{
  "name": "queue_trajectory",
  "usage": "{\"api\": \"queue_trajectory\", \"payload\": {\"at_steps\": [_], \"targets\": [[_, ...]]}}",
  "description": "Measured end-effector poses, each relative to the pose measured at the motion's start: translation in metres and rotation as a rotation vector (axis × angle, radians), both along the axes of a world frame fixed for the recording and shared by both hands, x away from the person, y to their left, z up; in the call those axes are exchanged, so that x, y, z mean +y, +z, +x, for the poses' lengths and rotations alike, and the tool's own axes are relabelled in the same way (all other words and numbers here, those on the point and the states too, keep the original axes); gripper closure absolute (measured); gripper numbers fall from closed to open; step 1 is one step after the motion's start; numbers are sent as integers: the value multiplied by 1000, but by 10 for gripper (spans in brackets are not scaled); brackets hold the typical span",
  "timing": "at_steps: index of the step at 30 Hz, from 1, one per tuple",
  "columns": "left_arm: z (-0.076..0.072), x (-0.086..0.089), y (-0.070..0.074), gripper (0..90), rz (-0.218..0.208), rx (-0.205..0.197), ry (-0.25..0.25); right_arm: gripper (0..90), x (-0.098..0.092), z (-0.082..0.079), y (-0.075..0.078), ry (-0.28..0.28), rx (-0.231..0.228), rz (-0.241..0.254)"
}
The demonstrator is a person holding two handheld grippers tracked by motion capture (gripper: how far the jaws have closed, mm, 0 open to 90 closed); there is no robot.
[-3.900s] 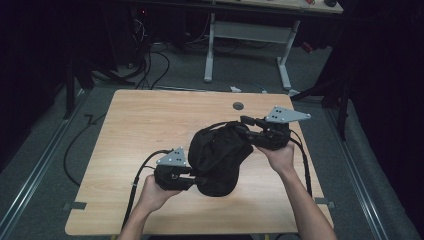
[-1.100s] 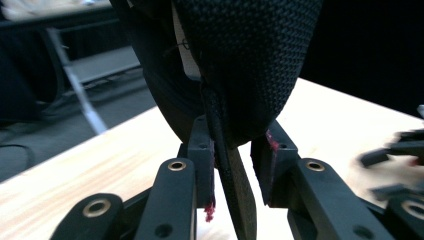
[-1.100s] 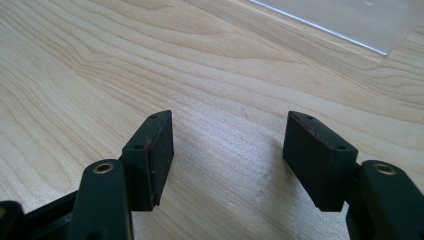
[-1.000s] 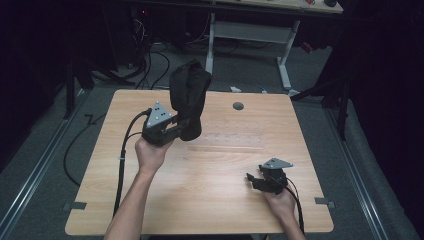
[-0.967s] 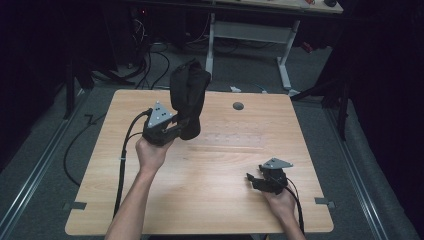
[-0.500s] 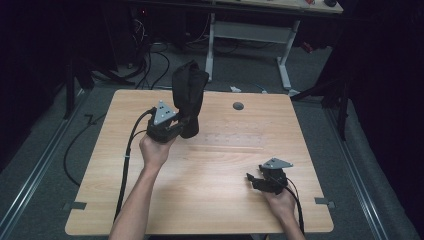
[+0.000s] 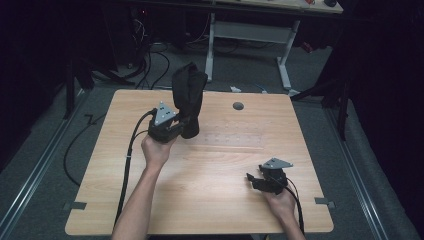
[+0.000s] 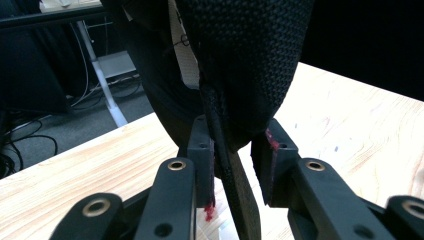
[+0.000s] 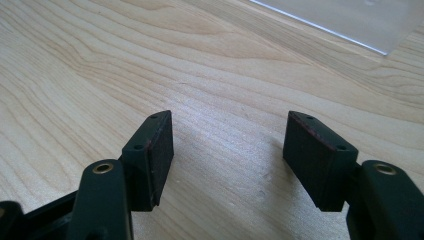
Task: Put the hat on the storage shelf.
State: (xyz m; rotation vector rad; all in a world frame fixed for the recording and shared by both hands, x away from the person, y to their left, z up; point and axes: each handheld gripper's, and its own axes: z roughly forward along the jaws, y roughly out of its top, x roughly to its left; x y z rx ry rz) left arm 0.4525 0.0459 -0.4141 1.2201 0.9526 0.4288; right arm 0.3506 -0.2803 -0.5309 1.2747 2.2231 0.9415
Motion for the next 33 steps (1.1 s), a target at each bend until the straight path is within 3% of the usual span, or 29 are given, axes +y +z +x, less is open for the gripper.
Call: {"api": "queue_trajectory", "payload": {"at_steps": [10, 14, 16, 27, 33], "targets": [[3, -5, -16, 718, 25, 18, -8, 370, 0, 0, 0, 0, 0, 0], [2, -3, -22, 708, -6, 35, -5, 370, 0, 0, 0, 0, 0, 0], [-1, -2, -23, 703, 0, 44, 1, 370, 0, 0, 0, -1, 2, 1], [-9, 4, -28, 674, -11, 121, 0, 369, 0, 0, 0, 0, 0, 1], [-9, 7, -32, 571, -5, 177, 15, 369, 0, 0, 0, -1, -1, 1]]}}
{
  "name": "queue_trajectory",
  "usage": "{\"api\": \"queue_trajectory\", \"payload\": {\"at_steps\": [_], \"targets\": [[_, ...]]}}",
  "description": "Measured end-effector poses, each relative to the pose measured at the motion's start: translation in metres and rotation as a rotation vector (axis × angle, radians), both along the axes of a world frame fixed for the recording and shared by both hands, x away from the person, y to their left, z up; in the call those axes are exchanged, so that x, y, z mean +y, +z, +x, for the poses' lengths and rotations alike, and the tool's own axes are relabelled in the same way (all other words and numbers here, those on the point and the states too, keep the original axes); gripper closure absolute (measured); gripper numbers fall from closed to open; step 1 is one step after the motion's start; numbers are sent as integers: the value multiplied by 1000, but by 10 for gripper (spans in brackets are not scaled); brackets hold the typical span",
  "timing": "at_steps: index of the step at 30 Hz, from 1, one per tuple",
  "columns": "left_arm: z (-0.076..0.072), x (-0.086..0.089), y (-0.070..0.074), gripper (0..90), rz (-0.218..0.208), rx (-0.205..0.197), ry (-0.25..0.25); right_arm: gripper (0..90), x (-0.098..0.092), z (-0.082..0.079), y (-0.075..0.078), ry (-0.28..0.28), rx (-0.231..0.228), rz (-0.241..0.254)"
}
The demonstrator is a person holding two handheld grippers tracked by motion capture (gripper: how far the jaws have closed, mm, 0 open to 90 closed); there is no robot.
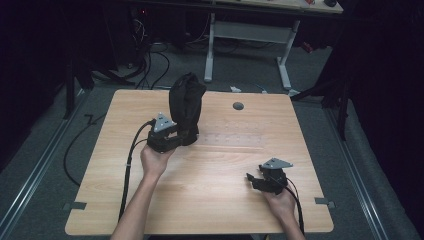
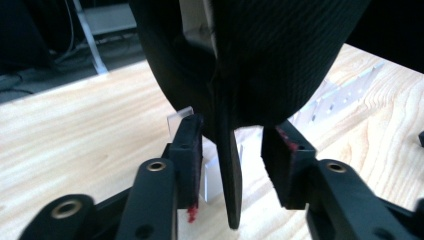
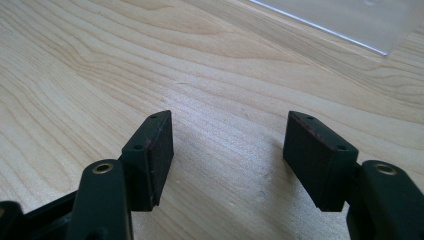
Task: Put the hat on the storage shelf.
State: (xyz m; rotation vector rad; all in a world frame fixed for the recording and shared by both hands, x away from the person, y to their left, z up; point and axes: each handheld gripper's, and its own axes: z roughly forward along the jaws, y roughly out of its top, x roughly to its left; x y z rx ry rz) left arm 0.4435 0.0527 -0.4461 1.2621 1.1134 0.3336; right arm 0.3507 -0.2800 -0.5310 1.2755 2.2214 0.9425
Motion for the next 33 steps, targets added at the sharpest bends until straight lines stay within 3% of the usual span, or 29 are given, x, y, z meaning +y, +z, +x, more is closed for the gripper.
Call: {"api": "queue_trajectory", "payload": {"at_steps": [2, 10, 20, 33], "targets": [[0, 1, 0, 529, -1, 20, 0, 369, 0, 0, 0, 1, 0, 0], [-5, 9, 4, 385, -2, 31, 17, 369, 0, 0, 0, -1, 0, 0], [-11, 16, 8, 331, -18, 31, 21, 369, 0, 0, 0, -1, 0, 0], [-25, 31, 9, 308, -8, 47, 25, 369, 0, 0, 0, -3, 0, 0]]}}
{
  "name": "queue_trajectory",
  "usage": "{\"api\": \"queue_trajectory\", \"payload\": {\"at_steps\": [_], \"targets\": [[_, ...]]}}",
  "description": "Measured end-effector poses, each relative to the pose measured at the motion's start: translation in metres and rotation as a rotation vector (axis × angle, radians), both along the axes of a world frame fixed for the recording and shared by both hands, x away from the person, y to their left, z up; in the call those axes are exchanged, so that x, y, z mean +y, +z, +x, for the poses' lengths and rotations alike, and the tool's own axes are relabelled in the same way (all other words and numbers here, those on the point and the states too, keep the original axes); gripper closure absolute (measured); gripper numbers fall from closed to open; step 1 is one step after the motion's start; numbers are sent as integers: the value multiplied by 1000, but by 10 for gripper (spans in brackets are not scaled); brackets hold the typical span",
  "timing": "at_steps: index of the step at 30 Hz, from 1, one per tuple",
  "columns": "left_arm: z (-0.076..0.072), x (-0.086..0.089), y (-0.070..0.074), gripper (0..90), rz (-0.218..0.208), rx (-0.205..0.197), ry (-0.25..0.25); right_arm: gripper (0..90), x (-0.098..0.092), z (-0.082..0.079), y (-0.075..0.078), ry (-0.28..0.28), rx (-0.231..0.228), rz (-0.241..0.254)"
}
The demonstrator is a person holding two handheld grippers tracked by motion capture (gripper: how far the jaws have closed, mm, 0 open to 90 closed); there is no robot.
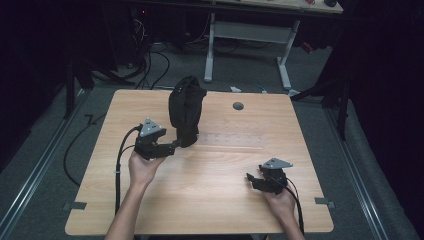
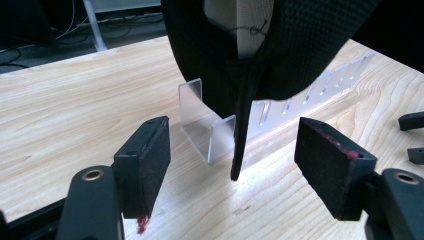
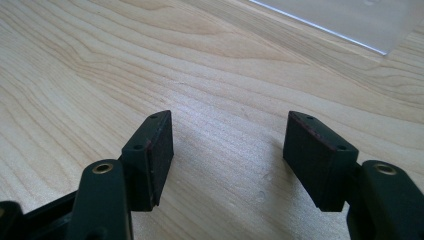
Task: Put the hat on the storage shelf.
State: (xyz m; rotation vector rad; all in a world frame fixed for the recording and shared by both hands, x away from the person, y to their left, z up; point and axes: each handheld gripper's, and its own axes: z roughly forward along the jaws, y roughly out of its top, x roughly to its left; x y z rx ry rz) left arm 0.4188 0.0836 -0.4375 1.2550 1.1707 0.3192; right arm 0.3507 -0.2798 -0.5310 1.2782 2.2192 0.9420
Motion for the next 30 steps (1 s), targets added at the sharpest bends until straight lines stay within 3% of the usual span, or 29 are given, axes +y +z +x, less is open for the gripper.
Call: {"api": "queue_trajectory", "payload": {"at_steps": [8, 20, 24, 30], "targets": [[-10, 12, 0, 312, -30, 8, 14, 369, 0, 0, 0, -1, 0, 0], [-26, 24, -3, 312, -19, 22, 20, 369, 0, 0, 0, 1, -4, -4], [-31, 24, -8, 312, 24, 10, 28, 369, 0, 1, 0, 2, -5, -5], [-39, 24, -14, 308, 25, 21, 23, 369, 0, 0, 0, -1, -2, -2]]}}
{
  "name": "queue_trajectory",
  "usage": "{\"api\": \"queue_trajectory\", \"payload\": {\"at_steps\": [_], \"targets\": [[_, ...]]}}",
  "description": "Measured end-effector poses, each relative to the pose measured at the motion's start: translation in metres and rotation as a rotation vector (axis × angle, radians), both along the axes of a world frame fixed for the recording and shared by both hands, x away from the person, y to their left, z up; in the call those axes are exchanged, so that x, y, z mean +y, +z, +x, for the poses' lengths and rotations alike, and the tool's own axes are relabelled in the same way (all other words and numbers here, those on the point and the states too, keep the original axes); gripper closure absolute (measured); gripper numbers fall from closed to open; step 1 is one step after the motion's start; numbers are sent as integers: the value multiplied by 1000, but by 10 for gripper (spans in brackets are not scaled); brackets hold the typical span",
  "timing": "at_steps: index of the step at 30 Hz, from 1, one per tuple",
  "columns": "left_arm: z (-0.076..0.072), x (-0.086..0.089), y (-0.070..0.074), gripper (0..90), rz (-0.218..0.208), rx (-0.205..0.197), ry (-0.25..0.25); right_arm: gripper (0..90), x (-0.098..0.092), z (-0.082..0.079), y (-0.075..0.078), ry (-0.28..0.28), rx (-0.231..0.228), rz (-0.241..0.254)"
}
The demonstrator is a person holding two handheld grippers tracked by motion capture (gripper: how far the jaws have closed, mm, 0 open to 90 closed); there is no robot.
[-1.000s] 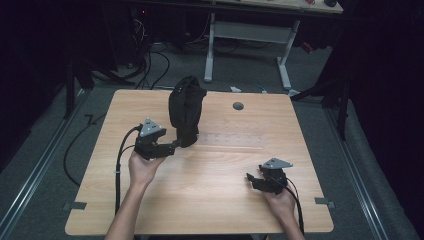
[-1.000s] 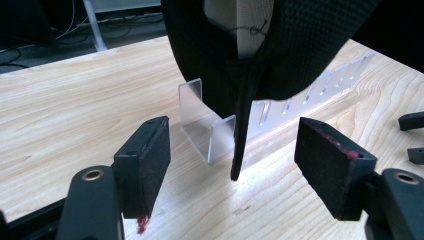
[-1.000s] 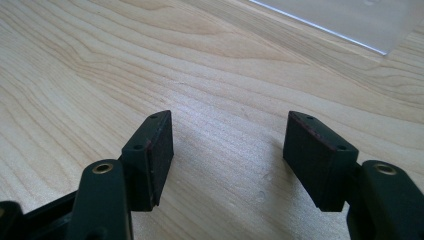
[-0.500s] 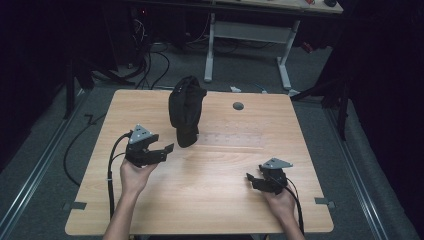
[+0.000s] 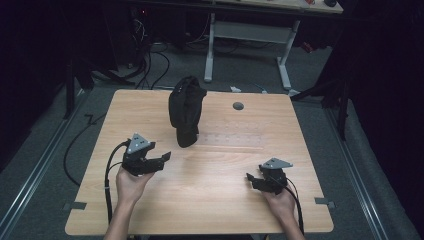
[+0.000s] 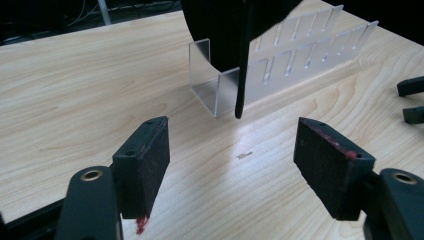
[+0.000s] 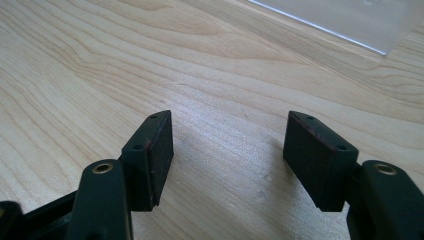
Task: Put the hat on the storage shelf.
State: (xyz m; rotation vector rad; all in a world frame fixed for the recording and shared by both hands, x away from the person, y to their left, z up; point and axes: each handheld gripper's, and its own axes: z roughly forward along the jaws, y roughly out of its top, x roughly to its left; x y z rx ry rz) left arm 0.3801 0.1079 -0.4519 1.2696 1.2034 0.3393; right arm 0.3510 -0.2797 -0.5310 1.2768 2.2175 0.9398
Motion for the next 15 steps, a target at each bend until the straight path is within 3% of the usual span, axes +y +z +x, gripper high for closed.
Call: {"api": "queue_trajectory", "payload": {"at_steps": [15], "targets": [[-7, 3, -20, 306, -1, 37, 10, 369, 0, 0, 0, -1, 0, 0]]}}
